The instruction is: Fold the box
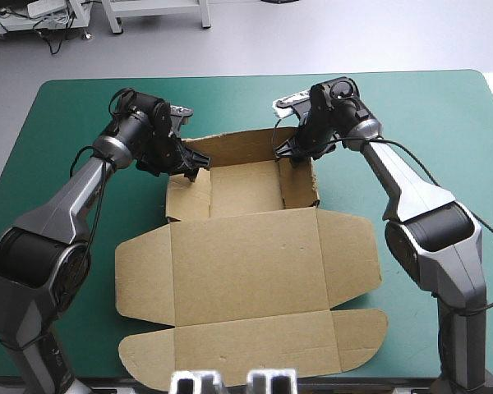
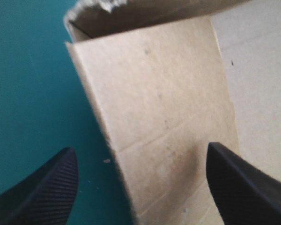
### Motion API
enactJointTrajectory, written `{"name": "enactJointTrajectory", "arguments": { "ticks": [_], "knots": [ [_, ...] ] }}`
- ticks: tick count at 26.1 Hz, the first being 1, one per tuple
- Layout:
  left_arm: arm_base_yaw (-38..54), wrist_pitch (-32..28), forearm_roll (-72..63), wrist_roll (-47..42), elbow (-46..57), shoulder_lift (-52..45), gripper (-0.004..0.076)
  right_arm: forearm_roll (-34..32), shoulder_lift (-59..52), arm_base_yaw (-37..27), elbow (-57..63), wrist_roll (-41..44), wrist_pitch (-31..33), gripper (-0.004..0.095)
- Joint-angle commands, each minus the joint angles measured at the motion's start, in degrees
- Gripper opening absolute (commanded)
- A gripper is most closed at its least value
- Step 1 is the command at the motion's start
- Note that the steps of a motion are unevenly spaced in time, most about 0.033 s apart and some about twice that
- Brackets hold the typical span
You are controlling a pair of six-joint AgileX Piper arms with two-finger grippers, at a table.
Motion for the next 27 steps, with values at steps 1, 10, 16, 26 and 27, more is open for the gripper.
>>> {"name": "enactJointTrajectory", "arguments": {
  "ticks": [1,10,16,26,27],
  "knots": [
    [0.09,3.31,2.66,-0.53,-6.30,-3.64,0.0547,-2.51,-5.08,-0.23,-2.36,0.01,0.94,0.0500],
    [-0.01,3.40,0.65,-0.17,-24.76,-8.23,0.0526,-2.92,-11.43,-0.23,-6.87,0.01,0.94,0.0500],
    [-0.01,3.40,-0.02,1.83,-26.01,-17.20,0.0329,-2.51,-17.60,-0.23,-6.90,-0.35,0.94,0.0497],
    [-0.01,3.40,-8.96,8.57,-0.75,-44.05,-0.0011,-0.21,-18.28,-0.34,4.71,2.05,0.94,0.0399],
    [-0.01,3.12,-8.96,8.57,1.98,-45.77,-0.0011,-0.21,-17.81,-0.34,5.72,2.05,0.94,0.0399]
  ]
}}
